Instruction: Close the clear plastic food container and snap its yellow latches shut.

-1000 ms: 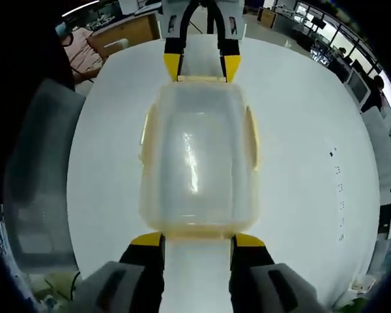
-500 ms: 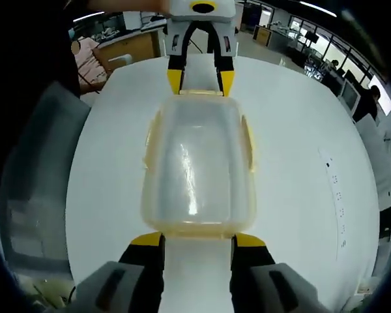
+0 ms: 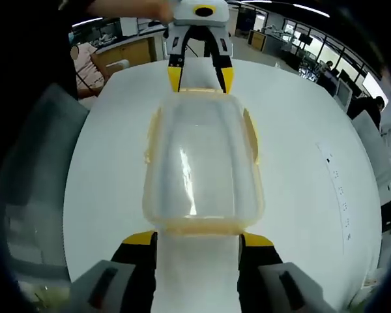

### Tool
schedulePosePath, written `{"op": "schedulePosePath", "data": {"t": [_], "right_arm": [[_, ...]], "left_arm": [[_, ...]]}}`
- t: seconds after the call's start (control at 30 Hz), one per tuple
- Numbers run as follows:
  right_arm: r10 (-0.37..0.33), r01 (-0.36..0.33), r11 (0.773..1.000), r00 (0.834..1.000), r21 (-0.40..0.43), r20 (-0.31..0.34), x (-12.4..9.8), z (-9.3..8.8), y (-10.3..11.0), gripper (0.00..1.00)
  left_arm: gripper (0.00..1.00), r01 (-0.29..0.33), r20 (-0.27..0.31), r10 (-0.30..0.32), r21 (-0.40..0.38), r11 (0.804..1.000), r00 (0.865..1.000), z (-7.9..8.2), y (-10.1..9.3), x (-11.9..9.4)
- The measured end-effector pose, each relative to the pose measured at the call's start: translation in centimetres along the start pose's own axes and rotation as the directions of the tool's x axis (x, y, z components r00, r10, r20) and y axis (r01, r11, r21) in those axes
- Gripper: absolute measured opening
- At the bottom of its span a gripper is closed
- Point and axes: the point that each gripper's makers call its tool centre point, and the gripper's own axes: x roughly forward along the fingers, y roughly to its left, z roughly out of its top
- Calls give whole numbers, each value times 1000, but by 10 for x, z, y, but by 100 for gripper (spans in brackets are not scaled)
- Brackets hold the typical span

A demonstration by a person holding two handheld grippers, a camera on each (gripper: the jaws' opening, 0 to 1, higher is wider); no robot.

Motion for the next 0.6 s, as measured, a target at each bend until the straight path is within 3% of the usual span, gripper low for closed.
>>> {"op": "schedulePosePath", "data": {"t": [0.1,0.17,0.37,0.6], "right_arm": [[-10,10,1000,1000,-4,-1,-11,3,-2,48],[-26,26,1000,1000,-12,8,-18,6,-4,46],[-46,43,998,995,39,93,-27,22,-7,41],[-50,45,998,994,49,95,-29,18,-8,38]], "left_arm": [[41,7,14,-7,6,1000,1000,6,-1,-6],[41,-9,-37,12,81,997,999,3,3,-9],[37,-4,28,4,20,1000,1000,21,2,-11],[35,-1,29,0,22,1000,1000,24,-1,-5]]}}
